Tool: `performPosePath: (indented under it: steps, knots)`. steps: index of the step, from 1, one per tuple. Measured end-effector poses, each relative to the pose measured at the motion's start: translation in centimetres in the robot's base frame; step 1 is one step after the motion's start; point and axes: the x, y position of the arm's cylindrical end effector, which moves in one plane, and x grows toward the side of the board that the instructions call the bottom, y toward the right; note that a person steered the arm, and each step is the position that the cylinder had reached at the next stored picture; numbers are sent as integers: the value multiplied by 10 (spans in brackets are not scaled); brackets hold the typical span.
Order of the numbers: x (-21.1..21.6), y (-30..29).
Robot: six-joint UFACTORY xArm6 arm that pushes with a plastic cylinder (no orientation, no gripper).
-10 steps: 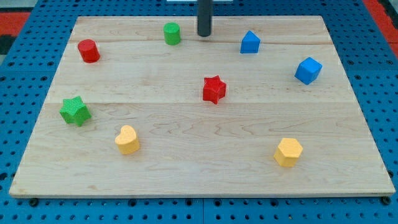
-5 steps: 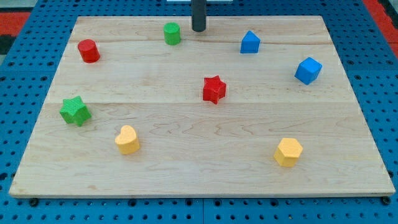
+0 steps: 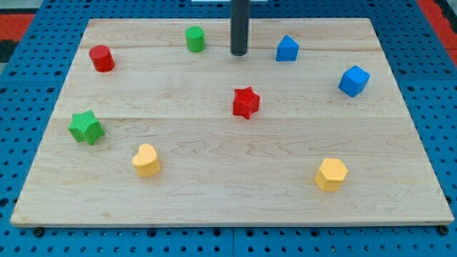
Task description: Keep green circle above red circle
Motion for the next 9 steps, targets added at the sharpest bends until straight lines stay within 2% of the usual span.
performPosePath:
  steps: [1, 3, 5, 6, 7, 9]
  knots:
    - [-7, -53]
    - [-64, -14]
    - [-59, -98]
    - [-60, -67]
    - [-36, -80]
    - [-30, -117]
